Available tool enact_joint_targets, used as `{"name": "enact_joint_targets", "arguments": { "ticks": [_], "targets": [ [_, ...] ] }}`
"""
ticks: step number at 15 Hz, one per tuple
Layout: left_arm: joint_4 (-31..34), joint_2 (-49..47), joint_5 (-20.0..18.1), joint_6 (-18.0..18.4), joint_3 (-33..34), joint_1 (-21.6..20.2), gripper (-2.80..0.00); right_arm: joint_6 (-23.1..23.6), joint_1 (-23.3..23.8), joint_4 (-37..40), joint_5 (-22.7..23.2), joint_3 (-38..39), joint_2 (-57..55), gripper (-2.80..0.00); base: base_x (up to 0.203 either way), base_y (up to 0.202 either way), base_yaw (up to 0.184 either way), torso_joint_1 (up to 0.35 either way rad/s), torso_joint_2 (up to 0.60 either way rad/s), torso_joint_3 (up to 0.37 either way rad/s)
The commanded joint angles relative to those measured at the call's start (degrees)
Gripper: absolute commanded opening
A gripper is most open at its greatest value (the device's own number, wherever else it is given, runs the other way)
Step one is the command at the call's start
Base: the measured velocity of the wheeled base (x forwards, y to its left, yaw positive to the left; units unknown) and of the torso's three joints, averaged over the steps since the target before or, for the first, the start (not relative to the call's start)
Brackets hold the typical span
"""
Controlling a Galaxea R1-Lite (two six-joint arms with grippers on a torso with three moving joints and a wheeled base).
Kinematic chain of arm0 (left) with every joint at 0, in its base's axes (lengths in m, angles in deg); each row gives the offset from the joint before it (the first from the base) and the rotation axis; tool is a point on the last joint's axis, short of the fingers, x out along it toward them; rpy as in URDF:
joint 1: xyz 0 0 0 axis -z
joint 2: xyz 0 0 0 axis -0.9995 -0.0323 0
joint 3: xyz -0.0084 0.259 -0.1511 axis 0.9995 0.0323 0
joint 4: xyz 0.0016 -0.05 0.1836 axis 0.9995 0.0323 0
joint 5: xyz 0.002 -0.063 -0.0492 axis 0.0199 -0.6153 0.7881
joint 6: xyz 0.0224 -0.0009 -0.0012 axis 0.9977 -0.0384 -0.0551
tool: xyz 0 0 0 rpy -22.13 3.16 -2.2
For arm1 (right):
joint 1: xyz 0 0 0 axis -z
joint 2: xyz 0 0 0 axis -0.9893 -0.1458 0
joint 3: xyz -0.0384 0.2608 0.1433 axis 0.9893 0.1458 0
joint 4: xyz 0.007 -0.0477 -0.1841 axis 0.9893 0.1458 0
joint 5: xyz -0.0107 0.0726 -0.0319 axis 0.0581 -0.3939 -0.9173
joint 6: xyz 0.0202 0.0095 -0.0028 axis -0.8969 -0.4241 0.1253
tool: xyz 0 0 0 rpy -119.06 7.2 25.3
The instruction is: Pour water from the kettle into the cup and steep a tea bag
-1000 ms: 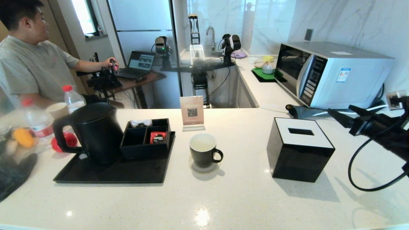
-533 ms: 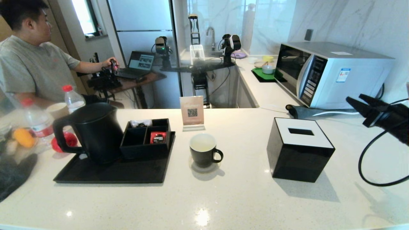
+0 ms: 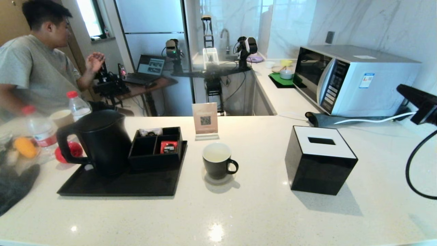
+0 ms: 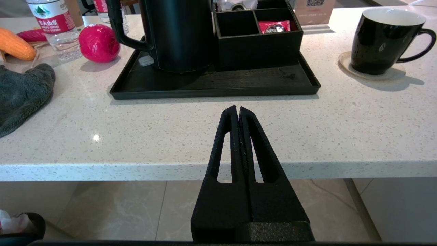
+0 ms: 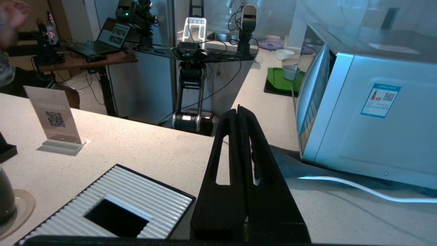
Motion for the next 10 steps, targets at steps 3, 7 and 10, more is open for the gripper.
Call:
{"name": "enact_joint_targets", "arguments": {
  "ticks": [3,7,10],
  "targets": [
    [0.0,0.0,0.0,0.0,0.0,0.0,-2.80,3.8,-0.1,11.3,0.2,2.5,16.4,-2.80,0.000,0.000,0.000,0.000,0.00,0.000],
    [0.0,0.0,0.0,0.0,0.0,0.0,-2.80,5.6,-0.1,20.9,0.4,9.1,30.6,-2.80,0.000,0.000,0.000,0.000,0.00,0.000],
    [0.0,0.0,0.0,0.0,0.0,0.0,-2.80,4.2,-0.1,27.6,0.6,13.0,38.3,-2.80,0.000,0.000,0.000,0.000,0.00,0.000]
  ]
}}
